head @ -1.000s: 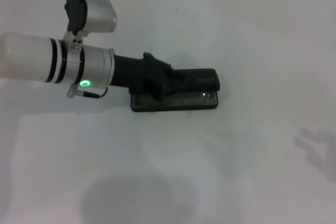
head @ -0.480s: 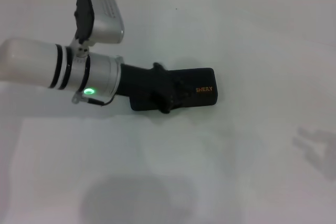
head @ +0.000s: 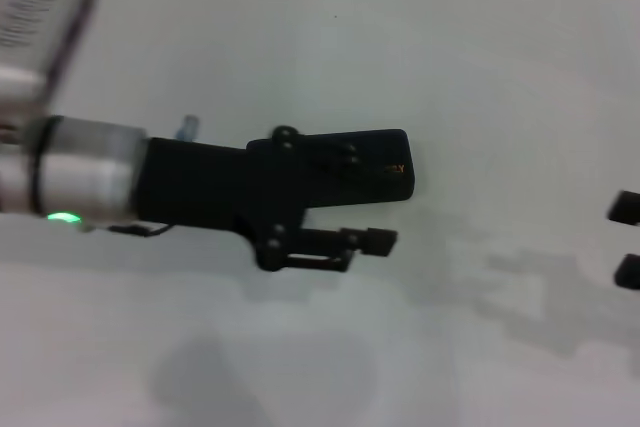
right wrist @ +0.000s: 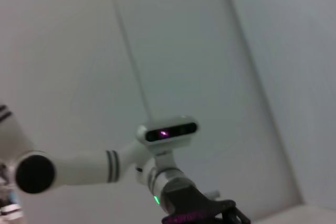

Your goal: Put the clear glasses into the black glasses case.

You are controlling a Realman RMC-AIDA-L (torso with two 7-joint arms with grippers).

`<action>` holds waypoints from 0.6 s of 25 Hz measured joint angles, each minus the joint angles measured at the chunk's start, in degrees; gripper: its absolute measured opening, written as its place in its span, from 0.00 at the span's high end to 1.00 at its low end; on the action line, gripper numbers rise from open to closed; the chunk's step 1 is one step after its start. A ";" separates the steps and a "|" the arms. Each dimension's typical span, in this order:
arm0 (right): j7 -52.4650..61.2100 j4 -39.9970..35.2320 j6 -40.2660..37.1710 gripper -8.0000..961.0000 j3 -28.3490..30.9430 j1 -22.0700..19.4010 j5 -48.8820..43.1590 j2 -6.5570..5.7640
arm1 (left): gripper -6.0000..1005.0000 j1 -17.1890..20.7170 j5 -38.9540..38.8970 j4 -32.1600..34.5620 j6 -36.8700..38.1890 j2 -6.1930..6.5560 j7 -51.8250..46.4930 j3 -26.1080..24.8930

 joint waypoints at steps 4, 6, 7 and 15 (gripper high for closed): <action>-0.76 2.44 0.38 0.39 -2.45 3.56 0.08 0.13 | 0.50 1.50 -1.69 -0.29 6.50 0.21 -1.20 -5.91; -1.25 3.80 0.71 0.37 -2.95 5.20 0.05 0.21 | 0.43 2.35 -1.91 -0.30 7.54 0.43 -1.16 -7.07; -1.46 4.46 0.83 0.35 -3.00 5.93 0.01 0.28 | 0.39 2.68 -1.98 -0.29 7.78 0.56 -1.11 -7.21; -1.72 9.41 2.83 0.26 -3.73 12.37 -0.03 0.70 | 0.29 3.91 -2.12 -0.72 8.89 1.42 -0.55 -7.26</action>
